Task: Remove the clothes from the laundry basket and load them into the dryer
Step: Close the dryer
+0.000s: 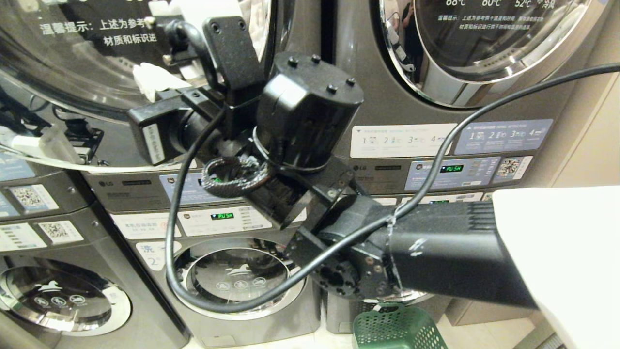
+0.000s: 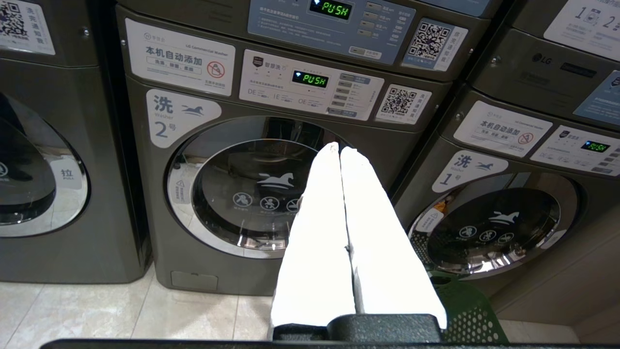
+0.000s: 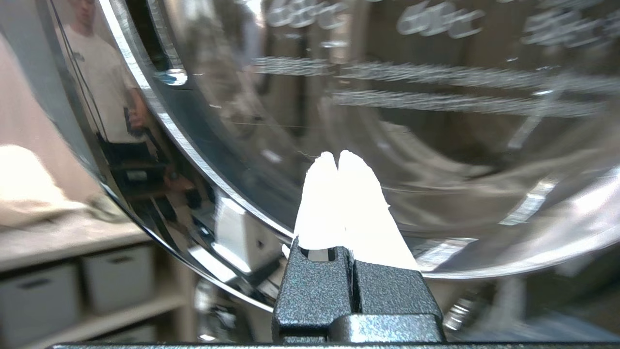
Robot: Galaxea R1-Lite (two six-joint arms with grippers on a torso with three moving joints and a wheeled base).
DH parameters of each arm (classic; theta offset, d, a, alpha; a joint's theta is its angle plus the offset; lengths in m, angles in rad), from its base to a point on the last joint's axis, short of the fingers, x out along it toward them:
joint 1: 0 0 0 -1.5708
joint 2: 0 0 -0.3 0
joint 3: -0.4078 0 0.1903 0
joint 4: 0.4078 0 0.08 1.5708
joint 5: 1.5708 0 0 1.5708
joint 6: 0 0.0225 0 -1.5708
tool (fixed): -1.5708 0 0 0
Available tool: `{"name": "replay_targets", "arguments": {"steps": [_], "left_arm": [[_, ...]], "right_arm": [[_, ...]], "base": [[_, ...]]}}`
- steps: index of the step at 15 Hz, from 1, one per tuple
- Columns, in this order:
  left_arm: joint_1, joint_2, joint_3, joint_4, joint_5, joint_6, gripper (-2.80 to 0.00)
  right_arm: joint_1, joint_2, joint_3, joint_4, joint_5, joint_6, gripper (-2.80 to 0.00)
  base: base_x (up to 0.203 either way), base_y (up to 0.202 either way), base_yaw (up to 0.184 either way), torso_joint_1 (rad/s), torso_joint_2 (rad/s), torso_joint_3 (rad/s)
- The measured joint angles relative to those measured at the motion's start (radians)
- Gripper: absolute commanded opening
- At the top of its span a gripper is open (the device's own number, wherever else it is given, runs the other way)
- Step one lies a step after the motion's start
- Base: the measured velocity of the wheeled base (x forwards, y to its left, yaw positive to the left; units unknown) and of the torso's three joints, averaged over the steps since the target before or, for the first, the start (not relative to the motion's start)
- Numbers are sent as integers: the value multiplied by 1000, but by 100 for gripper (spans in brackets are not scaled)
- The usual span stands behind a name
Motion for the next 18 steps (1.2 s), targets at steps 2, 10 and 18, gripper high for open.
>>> {"name": "replay_targets", "arguments": {"steps": [2, 10, 18], "left_arm": [[0, 0, 0, 0, 0, 0, -280], [0, 0, 0, 0, 0, 0, -280], [0, 0, 0, 0, 0, 0, -280]], "right_arm": [[-50, -86, 87, 28, -1, -22, -280], [-363, -670, 823, 169, -1, -48, -280], [-881, -1215, 1375, 416, 14, 35, -280]], "base": [[0, 0, 0, 0, 0, 0], [0, 0, 0, 0, 0, 0], [0, 0, 0, 0, 0, 0]]}}
